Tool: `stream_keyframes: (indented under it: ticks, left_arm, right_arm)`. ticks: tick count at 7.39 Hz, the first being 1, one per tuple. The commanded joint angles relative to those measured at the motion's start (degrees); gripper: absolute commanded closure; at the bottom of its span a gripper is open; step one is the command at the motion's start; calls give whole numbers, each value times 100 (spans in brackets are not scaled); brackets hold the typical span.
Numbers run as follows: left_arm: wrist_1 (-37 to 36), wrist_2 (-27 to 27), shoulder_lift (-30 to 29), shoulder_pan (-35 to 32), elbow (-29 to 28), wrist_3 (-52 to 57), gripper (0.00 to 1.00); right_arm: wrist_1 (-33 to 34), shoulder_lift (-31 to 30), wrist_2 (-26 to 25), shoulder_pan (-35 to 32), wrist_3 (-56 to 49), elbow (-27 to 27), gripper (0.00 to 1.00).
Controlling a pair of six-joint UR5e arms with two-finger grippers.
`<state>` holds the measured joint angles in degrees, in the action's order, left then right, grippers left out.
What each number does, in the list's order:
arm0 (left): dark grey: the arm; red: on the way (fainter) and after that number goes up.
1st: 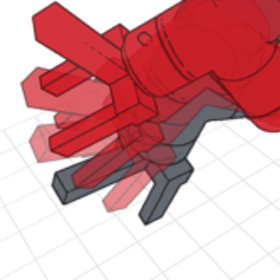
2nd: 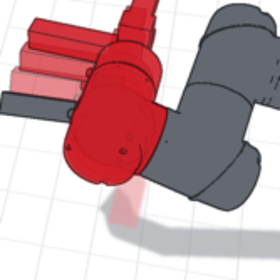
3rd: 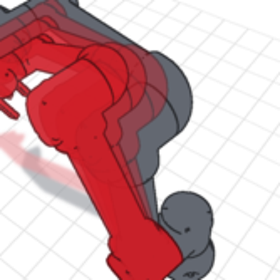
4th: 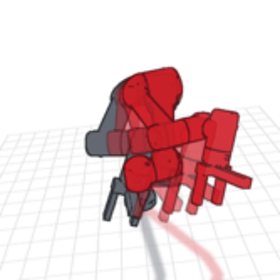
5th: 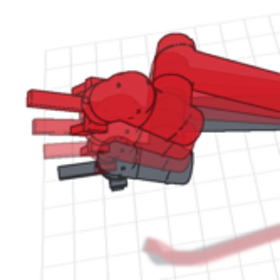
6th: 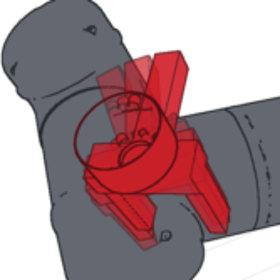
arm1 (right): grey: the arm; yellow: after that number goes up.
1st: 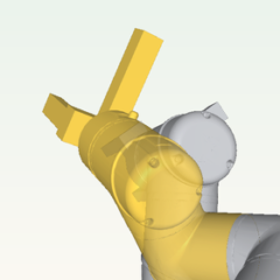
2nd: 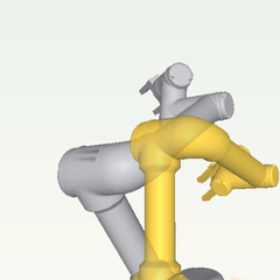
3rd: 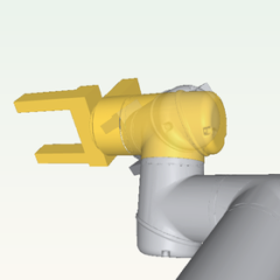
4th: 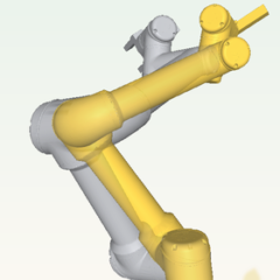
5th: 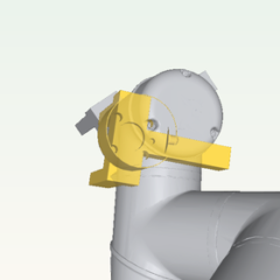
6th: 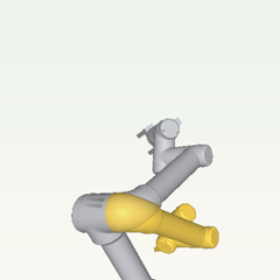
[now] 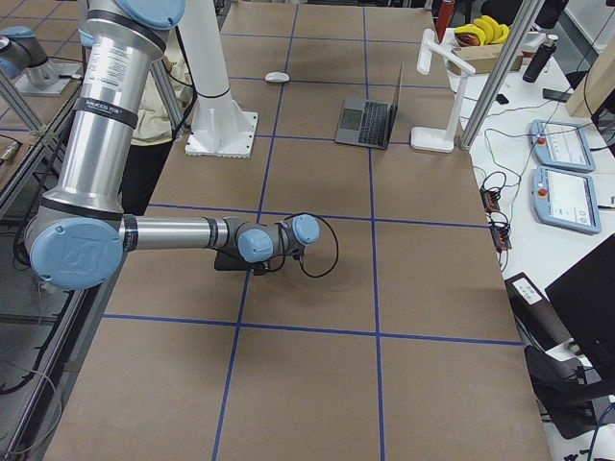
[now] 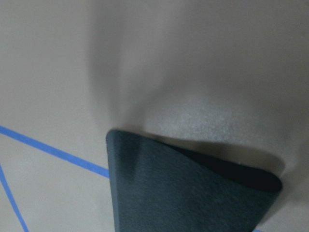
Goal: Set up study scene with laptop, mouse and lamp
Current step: 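Pinch the black mousepad's edge with the right gripper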
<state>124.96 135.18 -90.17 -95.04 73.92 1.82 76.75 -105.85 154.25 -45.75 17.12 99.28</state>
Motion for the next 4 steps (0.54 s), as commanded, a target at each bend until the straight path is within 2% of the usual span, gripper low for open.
stream_keyframes:
  ticks: [1, 4]
  left_arm:
    - [-7, 0, -1, -15, 0, 47, 0]
    - [-7, 0, -1, -24, 0, 47, 0]
  right_arm:
    - [7, 3, -9, 4, -7, -49, 0]
    - [7, -6, -141, -4, -7, -120, 0]
